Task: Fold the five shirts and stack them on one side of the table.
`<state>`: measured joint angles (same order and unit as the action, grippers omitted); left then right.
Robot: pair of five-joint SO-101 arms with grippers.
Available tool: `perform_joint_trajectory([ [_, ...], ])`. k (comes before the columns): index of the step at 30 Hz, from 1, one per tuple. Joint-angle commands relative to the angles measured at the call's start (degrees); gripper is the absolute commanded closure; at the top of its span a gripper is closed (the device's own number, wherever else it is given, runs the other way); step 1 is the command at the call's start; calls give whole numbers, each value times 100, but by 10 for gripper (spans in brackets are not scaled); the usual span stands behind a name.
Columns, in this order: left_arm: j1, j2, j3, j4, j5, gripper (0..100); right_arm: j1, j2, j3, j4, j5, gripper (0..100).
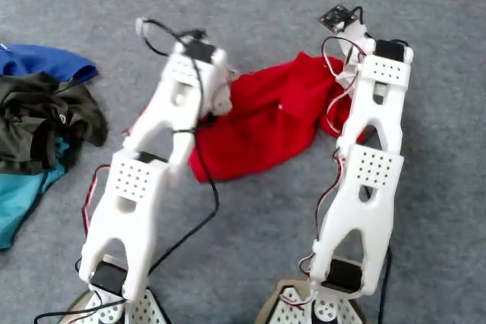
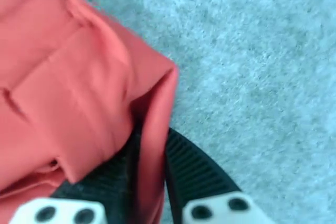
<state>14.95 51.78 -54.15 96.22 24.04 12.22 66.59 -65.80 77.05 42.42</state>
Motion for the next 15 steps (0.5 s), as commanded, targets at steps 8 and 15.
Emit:
perform_joint_trajectory([
  [8,-1020,233,-1855,-1116,-18,921,136,-13,-180,44,132,990],
  [15,-554,1130,-1890,-1626,0,921,136,-13,-180,35,132,990],
])
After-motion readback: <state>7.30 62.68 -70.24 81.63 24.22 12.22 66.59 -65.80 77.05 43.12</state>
